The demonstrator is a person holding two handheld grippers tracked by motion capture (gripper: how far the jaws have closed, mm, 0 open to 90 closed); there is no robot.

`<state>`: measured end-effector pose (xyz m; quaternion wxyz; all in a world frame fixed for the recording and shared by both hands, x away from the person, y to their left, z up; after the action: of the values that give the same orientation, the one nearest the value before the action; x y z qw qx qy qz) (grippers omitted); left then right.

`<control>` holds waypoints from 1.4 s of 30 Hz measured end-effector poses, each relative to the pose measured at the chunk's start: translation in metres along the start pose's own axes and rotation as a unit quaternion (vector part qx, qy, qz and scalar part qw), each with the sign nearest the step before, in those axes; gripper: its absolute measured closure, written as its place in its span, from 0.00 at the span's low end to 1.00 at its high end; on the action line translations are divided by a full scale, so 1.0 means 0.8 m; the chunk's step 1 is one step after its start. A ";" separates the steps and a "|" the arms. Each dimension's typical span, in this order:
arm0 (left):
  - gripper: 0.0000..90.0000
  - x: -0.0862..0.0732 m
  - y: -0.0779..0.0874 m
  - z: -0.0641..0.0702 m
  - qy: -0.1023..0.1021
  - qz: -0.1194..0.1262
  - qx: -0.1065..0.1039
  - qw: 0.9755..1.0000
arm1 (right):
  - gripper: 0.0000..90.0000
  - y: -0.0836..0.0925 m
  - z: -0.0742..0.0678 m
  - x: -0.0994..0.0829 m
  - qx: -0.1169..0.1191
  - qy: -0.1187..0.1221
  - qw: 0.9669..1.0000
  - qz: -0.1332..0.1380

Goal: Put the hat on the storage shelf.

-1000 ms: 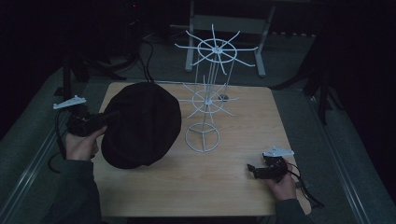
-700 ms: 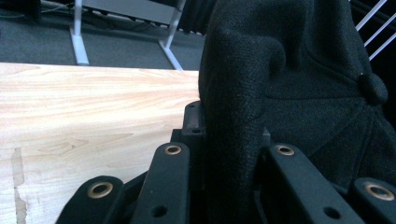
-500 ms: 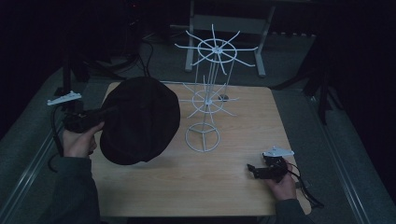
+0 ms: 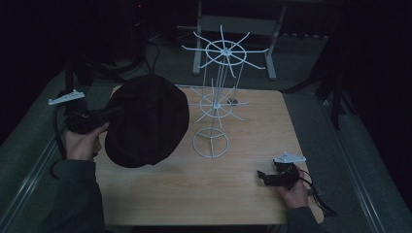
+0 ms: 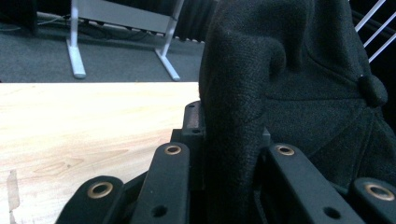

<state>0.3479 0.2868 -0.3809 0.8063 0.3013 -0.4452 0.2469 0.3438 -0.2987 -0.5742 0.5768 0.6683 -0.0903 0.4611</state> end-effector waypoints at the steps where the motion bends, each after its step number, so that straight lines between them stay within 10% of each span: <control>1: 0.87 0.000 0.000 0.000 0.000 0.000 0.000 1.000 | 0.14 0.000 0.000 0.000 0.000 0.000 1.000 0.000; 42: 0.86 0.034 -0.003 0.003 -0.011 0.030 -0.020 0.999 | 0.14 0.000 0.000 0.000 0.000 0.000 1.000 0.001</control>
<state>0.3616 0.2871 -0.3569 0.7994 0.2747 -0.4675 0.2586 0.3440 -0.2986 -0.5743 0.5763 0.6681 -0.0909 0.4617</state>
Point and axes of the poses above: each handheld gripper's, and its own axes: y roughly backward along the jaws, x roughly out of its top, z roughly to its right, the point moved 2 cm from there along -y, roughly forward along the jaws, and after that the axes turned 7 degrees about -x, right-handed, at the moved point
